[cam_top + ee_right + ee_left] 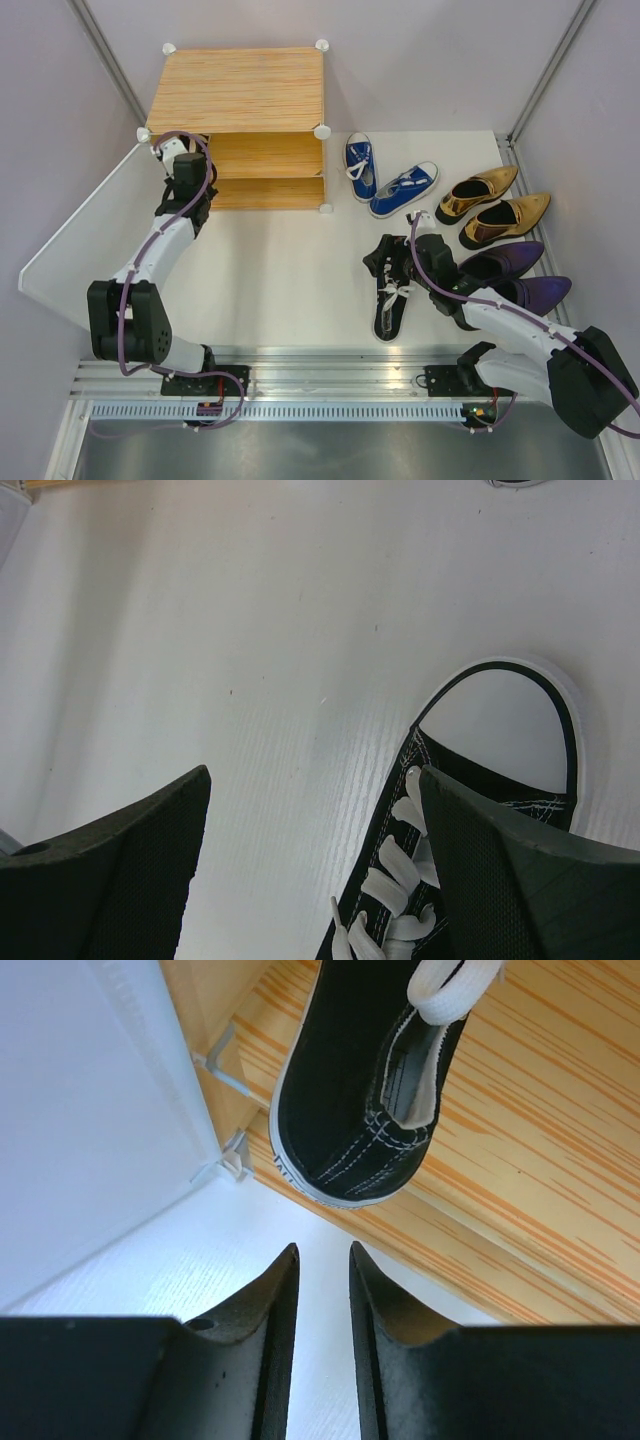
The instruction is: Place and organize the shoes in the shoe cabinet
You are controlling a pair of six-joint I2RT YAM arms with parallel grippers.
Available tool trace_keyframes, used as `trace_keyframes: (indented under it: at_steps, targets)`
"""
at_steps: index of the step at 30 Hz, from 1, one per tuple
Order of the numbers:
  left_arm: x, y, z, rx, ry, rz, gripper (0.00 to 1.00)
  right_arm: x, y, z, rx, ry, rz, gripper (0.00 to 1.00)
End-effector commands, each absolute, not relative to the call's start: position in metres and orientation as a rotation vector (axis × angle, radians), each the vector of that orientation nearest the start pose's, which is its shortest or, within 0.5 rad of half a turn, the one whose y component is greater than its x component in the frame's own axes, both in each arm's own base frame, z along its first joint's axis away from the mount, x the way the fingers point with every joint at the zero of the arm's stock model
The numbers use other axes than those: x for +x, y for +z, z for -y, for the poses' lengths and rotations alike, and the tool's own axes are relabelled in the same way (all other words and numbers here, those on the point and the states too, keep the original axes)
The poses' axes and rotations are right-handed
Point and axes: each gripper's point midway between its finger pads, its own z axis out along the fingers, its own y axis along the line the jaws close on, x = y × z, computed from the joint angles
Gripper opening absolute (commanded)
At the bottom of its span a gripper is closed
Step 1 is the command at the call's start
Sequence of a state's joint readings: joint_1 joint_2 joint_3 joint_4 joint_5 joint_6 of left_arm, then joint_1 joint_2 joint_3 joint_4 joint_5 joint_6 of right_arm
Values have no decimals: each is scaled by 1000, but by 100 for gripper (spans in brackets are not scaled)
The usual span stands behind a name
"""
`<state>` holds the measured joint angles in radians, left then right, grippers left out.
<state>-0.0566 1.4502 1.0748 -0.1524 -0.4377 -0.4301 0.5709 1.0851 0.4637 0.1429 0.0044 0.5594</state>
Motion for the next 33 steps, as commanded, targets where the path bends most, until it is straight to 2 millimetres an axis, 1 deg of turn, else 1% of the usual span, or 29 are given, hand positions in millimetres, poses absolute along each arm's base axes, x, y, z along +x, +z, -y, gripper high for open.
trace_keyframes:
  at_steps: [1,2,4,5,8,9,10,14,20,25,29,33]
  targets:
    - [444,201,-25,-649,59,-1873,31,275,118,-200,-15,702,-2076,88]
    - [445,198,-25,-648,59,-1876,31,276,117,-201,-15,701,-2079,88]
    - [451,200,-24,-640,51,-1852,30,276,116,-200,-14,699,-2080,88]
    - [452,194,-23,-634,57,-1861,30,276,117,-201,-18,698,-2080,88]
    - [461,201,-23,-631,46,-1811,28,277,116,-201,-19,695,-2083,88]
    - [462,200,-23,-624,48,-1810,28,277,116,-201,-17,692,-2082,88]
    - [466,204,-23,-617,44,-1791,27,278,116,-200,-15,689,-2081,88]
    - [473,207,-28,-600,90,-1785,26,279,114,-200,-17,681,-2086,88]
    - [475,217,-38,-586,155,-1751,25,280,112,-199,-14,672,-2091,88]
    - [470,222,-52,-608,244,-1730,24,280,111,-199,-12,667,-2093,88]
    - [469,227,-58,-615,282,-1716,24,281,111,-199,-13,666,-2093,88]
    - [471,229,-58,-610,287,-1714,25,280,112,-199,-15,667,-2093,88]
